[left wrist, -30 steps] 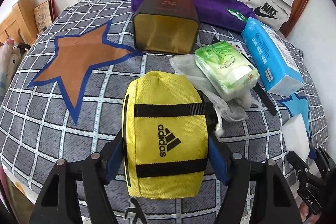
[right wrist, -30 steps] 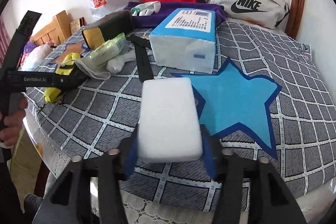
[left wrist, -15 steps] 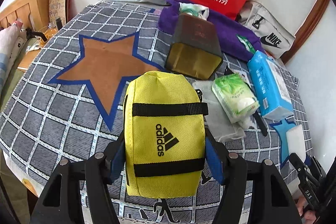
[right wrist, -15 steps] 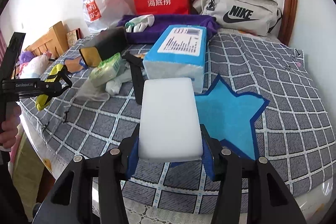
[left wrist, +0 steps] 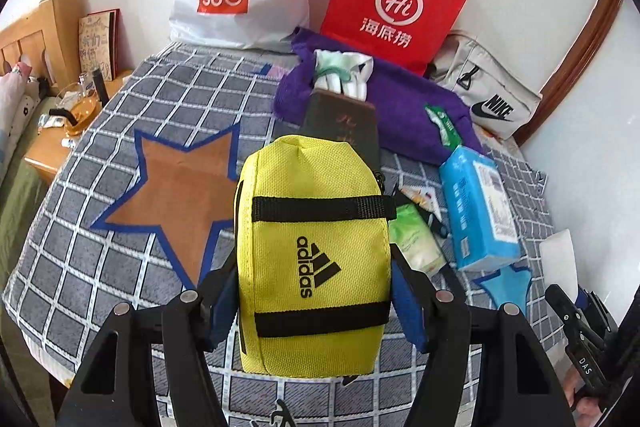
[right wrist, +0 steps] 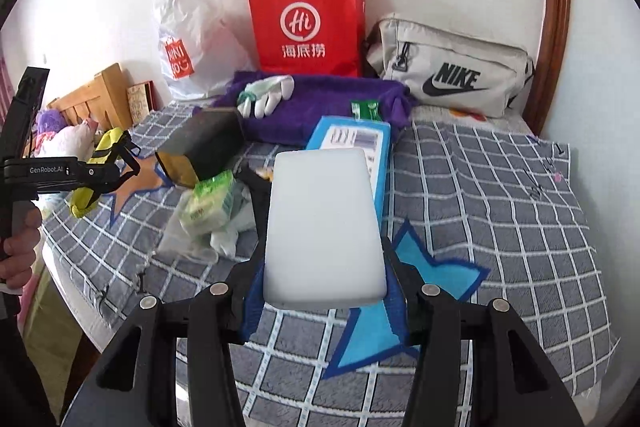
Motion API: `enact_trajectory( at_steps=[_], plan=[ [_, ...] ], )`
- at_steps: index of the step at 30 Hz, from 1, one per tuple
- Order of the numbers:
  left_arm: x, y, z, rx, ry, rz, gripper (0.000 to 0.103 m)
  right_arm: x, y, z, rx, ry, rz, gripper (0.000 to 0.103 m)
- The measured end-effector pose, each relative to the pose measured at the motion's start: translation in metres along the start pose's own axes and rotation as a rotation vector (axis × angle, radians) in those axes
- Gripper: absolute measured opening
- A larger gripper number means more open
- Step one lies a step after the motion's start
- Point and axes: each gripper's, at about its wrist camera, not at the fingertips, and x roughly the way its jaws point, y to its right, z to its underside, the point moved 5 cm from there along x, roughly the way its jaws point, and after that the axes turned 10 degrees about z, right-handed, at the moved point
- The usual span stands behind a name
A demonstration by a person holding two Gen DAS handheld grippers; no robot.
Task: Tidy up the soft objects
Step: 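Carry the pouch with the left tool while the right tool carries the sponge to the towel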
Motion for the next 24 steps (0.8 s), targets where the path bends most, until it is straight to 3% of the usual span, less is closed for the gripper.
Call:
enact_trajectory(
  at_steps=[24],
  plan=[
    [0.016, 0.032, -0.072, 0.042, 0.038, 0.011, 0.064, 0.025, 0.014, -0.096, 0.03, 0.047, -0.007, 0.05]
  ],
)
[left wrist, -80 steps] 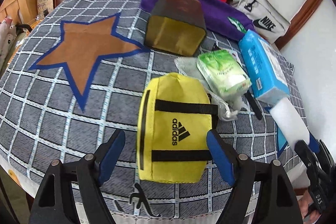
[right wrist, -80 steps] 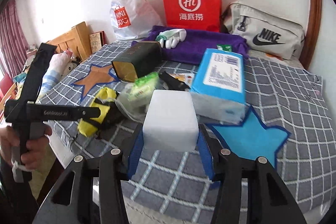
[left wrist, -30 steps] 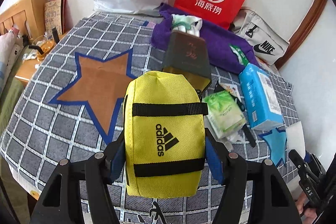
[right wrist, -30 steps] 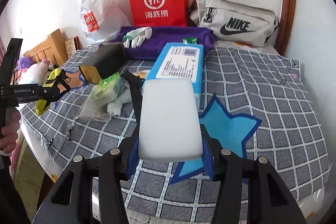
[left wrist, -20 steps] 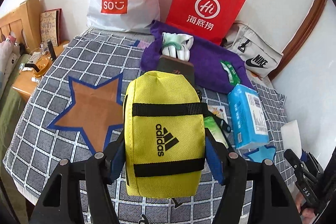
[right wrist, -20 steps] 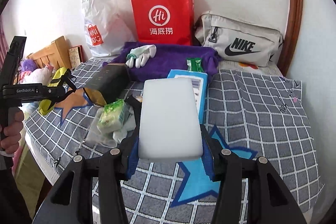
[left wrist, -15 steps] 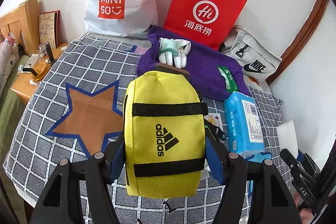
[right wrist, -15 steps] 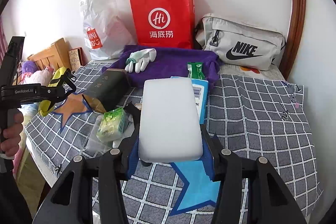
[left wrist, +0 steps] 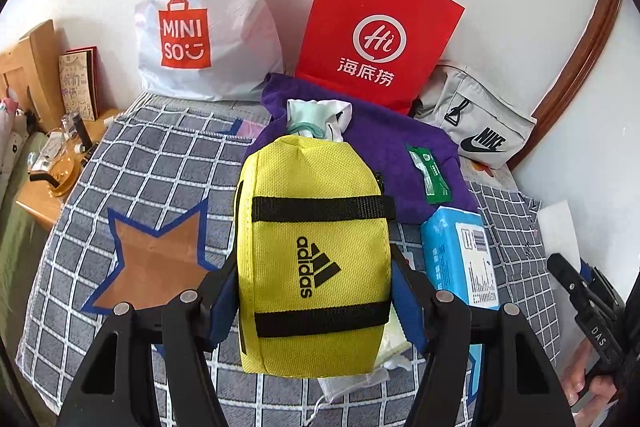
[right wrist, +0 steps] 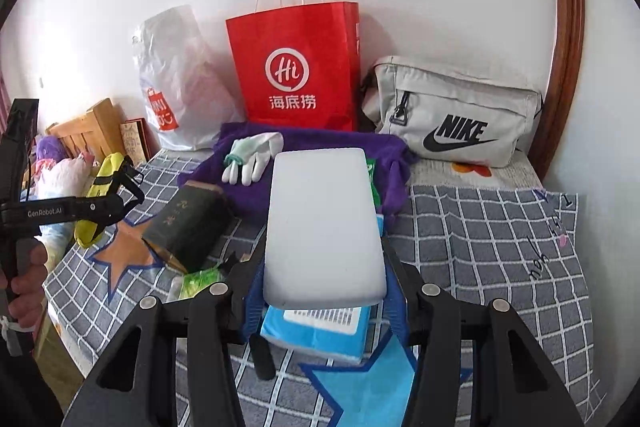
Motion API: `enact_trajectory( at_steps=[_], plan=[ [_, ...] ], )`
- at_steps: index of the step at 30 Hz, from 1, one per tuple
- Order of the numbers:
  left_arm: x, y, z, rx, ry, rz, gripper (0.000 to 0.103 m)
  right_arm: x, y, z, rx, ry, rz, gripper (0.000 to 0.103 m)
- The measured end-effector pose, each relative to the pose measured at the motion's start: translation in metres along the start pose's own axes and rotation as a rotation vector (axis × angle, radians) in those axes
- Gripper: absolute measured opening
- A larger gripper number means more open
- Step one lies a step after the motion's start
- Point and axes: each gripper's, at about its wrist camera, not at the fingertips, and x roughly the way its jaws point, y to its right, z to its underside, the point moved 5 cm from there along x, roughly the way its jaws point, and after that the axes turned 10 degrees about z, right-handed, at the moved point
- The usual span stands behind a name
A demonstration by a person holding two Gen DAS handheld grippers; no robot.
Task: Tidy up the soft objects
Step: 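Carry the pouch with the left tool while the right tool carries the sponge to the towel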
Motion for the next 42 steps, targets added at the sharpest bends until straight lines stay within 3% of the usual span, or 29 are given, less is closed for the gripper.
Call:
enact_trajectory(
  at_steps=[23, 36, 42],
  plan=[
    [0.067, 0.008, -0.088, 0.025, -0.03, -0.002, 0.065, 0.074, -0.005, -0.099, 0.017, 0.056, 0.003, 0.05],
    [0.115, 0.013, -0.121, 0.042, -0.078, 0.0, 0.065, 0.126, -0.006, -0.124, 0.032, 0.003, -0.034, 0.05],
    [0.14, 0.002, -0.122, 0.025, -0.112, 0.006, 0.065, 0.156, -0.008, -0.115, 0.0, -0.033, -0.032, 0.05]
  ],
)
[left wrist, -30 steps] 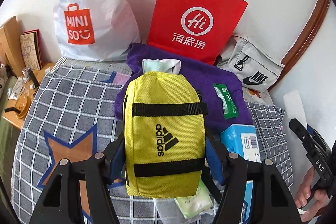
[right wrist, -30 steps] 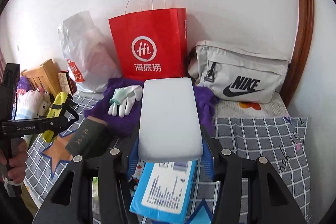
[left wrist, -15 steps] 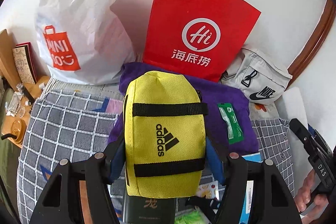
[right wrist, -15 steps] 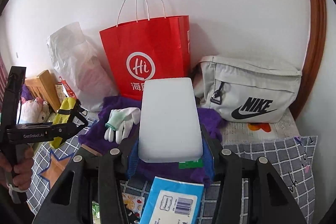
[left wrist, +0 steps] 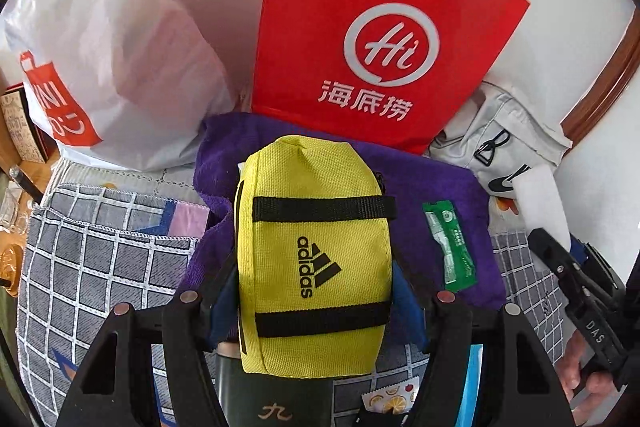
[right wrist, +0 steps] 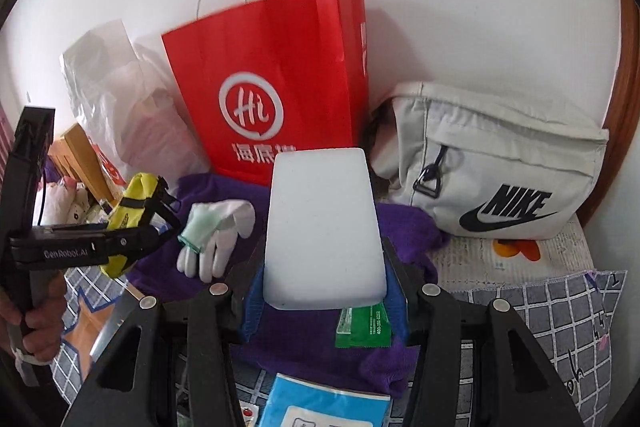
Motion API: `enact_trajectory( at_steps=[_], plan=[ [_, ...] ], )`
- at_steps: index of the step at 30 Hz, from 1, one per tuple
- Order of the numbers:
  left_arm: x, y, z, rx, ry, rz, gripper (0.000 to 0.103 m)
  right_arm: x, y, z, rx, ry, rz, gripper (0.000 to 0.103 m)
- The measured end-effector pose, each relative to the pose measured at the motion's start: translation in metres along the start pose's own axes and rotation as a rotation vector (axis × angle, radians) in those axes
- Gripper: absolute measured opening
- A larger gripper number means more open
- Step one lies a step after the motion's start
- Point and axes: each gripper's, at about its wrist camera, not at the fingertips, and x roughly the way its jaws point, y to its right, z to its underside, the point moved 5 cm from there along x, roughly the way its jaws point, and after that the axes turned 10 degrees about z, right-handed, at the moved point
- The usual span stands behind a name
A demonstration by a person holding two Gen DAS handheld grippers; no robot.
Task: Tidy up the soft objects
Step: 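Carry the pouch with the left tool while the right tool carries the sponge to the towel, then lower and release the pouch with the left tool while the right tool drops the sponge on the towel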
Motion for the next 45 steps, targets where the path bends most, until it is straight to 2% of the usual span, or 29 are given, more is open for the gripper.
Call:
enact_trajectory(
  at_steps=[4, 9, 14, 20, 30, 32, 36, 38, 45],
  plan=[
    [0.015, -0.01, -0.001, 0.005, 0.0, -0.036, 0.065, 0.029, 0.002, 0.013, -0.001, -0.067, -0.017, 0.05],
    [0.03, -0.017, 0.001, -0.011, -0.03, -0.014, 0.065, 0.061, -0.003, 0.029, -0.025, -0.164, -0.048, 0.05],
    [0.042, -0.012, 0.003, -0.015, -0.059, 0.039, 0.066, 0.077, -0.011, 0.039, -0.067, -0.208, -0.052, 0.05],
    [0.061, -0.012, 0.008, -0.005, -0.1, 0.01, 0.066, 0.092, -0.016, 0.049, -0.112, -0.251, -0.04, 0.05],
    [0.076, -0.01, 0.013, 0.01, -0.122, -0.011, 0.067, 0.099, -0.015, 0.056, -0.097, -0.308, -0.05, 0.051],
    [0.079, -0.01, 0.012, 0.001, -0.123, -0.002, 0.07, 0.101, -0.015, 0.056, -0.09, -0.313, -0.058, 0.053],
    [0.086, -0.008, 0.012, -0.012, -0.133, 0.01, 0.076, 0.102, -0.015, 0.054, -0.081, -0.307, -0.054, 0.071],
    [0.086, -0.007, 0.011, -0.012, -0.141, 0.014, 0.076, 0.099, -0.015, 0.052, -0.085, -0.291, -0.043, 0.076],
    [0.072, -0.002, 0.008, -0.018, -0.111, -0.006, 0.076, 0.083, -0.017, 0.043, -0.101, -0.223, -0.006, 0.077]
  ],
)
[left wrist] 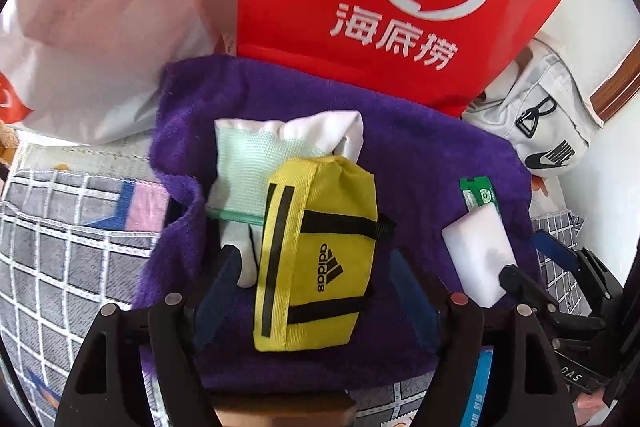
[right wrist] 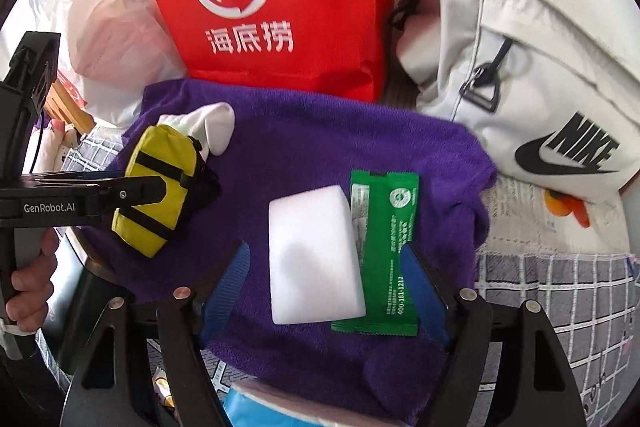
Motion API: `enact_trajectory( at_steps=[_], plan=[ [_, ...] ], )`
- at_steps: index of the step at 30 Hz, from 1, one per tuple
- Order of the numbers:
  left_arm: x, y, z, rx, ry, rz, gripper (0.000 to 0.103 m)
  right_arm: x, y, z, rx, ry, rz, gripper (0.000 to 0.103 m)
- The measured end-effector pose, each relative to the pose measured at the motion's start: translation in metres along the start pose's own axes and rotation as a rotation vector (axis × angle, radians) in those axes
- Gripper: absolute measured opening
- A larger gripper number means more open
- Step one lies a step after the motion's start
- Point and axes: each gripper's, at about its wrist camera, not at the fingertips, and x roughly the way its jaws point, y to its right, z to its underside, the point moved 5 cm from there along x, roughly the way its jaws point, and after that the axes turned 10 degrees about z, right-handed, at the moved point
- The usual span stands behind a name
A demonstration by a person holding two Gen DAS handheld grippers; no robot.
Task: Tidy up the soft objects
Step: 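Lower and release the pouch with the left tool while the right tool drops the sponge on the towel, then move the left tool toward the light green packet while the right tool reaches the black watch strap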
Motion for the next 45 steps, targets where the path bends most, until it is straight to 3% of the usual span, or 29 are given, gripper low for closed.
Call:
enact_trajectory(
  at_steps=[5, 8, 17, 28, 36, 45],
  plan=[
    [-0.027, 0.006, -0.001, 0.008, 0.057, 0.012, 0.076, -0.032, 0.003, -0.002, 0.04, 0.079, 0.0, 0.077],
    [-0.048, 0.014, 0.002, 0.046, 0.105, 0.005, 0.076, -0.048, 0.002, 0.007, 0.056, 0.084, -0.01, 0.077],
    [-0.097, 0.023, 0.035, 0.083, 0.122, 0.019, 0.075, -0.113, -0.021, 0.072, 0.001, 0.097, 0.03, 0.075],
    [-0.139, -0.008, 0.123, 0.032, 0.124, -0.024, 0.075, -0.171, -0.04, 0.159, -0.038, 0.095, -0.012, 0.045],
    [-0.155, -0.027, 0.19, -0.006, 0.142, -0.025, 0.076, -0.162, -0.057, 0.213, -0.064, 0.056, -0.06, 0.045],
    [-0.164, -0.045, 0.236, -0.036, 0.132, -0.014, 0.076, -0.107, -0.068, 0.231, -0.072, 0.011, -0.028, 0.045]
  ],
)
